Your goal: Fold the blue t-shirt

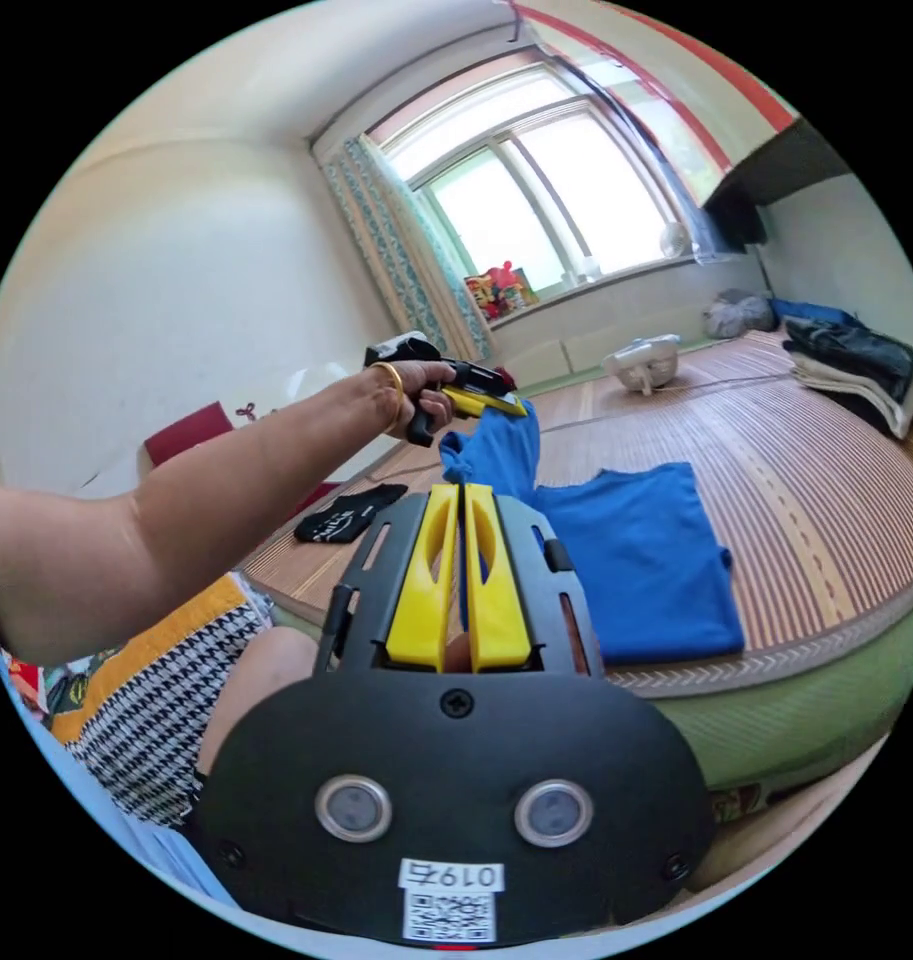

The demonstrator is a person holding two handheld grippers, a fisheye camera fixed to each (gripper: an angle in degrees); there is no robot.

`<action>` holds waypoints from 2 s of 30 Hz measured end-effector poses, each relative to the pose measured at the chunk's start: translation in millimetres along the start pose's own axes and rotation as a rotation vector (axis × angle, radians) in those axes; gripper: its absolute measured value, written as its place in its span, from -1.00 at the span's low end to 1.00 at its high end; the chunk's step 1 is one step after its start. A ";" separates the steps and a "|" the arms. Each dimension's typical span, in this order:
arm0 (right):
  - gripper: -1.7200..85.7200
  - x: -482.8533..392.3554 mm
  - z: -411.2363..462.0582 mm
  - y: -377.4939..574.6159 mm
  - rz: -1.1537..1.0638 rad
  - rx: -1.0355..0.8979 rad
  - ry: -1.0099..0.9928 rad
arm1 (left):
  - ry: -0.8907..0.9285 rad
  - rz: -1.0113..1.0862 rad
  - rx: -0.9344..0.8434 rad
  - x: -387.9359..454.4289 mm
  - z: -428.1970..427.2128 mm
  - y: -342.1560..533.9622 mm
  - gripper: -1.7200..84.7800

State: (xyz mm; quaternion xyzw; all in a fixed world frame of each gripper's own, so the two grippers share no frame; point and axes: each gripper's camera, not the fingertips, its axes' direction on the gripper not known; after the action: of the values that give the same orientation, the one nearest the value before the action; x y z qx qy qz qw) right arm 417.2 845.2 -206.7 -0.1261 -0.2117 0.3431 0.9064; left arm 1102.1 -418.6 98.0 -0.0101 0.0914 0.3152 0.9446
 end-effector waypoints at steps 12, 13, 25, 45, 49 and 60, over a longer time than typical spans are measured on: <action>-0.97 142.5 -94.1 -33.2 0.484 -0.009 0.094 | -0.216 -0.041 -0.166 150.4 263.4 -53.1 -0.91; -0.97 156.7 -101.6 -35.9 0.542 -0.001 0.062 | -0.240 -0.042 -0.173 159.2 279.2 -57.6 -0.90; -0.97 188.9 -182.4 -85.5 0.677 0.083 0.042 | -0.342 -0.003 -0.219 219.3 414.4 -85.0 -0.90; -0.97 243.8 -282.0 -149.6 0.835 0.149 0.061 | -0.522 0.081 -0.314 220.8 592.4 -97.7 -0.90; -0.97 254.1 -292.7 -160.5 0.876 0.140 0.060 | -0.537 0.097 -0.305 194.7 626.1 -92.7 -0.91; -0.97 279.3 -320.5 -176.8 1.024 0.148 -0.007 | -0.289 -0.010 -0.272 65.6 661.3 -75.1 -0.93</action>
State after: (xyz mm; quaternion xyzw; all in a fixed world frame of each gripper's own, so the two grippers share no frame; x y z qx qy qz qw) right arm 857.0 877.6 -339.2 -0.1482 -0.1010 0.7572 0.6281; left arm 1308.5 -389.1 733.4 -0.0927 -0.0887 0.3183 0.9393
